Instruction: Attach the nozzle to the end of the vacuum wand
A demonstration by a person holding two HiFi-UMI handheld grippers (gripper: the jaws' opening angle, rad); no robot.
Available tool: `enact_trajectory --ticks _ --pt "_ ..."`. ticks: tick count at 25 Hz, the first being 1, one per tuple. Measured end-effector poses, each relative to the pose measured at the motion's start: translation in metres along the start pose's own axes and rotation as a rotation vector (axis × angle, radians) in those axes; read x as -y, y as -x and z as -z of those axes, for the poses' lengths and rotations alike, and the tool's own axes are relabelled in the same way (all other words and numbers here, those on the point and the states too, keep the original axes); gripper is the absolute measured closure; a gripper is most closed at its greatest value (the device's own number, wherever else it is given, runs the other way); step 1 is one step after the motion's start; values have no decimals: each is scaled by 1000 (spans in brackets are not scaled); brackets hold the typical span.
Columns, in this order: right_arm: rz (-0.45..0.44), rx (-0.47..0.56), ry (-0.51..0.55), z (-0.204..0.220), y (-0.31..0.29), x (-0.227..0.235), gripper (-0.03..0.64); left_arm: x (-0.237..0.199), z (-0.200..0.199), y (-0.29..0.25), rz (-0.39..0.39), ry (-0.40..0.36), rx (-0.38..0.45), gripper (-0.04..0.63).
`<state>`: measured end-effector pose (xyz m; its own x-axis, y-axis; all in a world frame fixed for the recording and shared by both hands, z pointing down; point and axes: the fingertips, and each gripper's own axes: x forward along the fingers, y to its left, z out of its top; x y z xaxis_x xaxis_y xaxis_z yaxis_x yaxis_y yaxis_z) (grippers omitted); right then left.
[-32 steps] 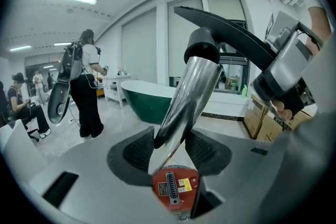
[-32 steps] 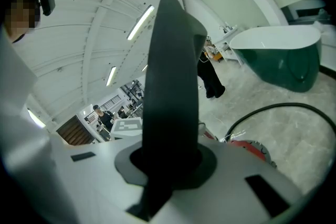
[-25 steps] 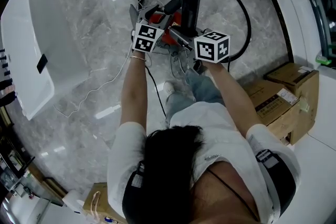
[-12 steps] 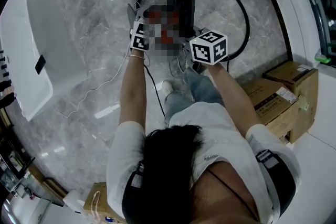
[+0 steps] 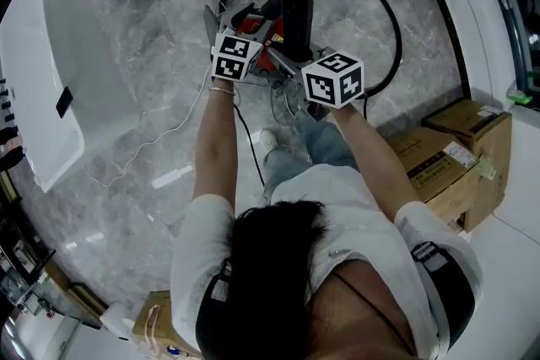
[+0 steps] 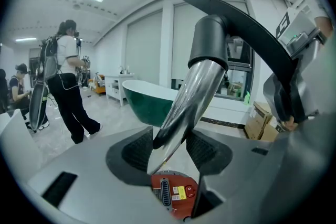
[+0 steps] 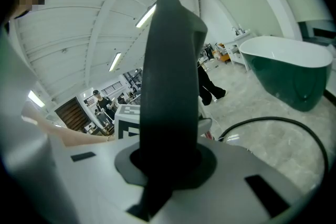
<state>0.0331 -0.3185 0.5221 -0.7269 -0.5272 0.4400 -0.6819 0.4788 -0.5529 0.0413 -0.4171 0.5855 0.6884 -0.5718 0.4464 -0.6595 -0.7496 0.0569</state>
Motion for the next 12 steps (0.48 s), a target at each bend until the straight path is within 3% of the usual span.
enact_trajectory --ticks 12 --pt "63 21 56 -1 -5 5 572 -2 -4 -6 -1 35 11 397"
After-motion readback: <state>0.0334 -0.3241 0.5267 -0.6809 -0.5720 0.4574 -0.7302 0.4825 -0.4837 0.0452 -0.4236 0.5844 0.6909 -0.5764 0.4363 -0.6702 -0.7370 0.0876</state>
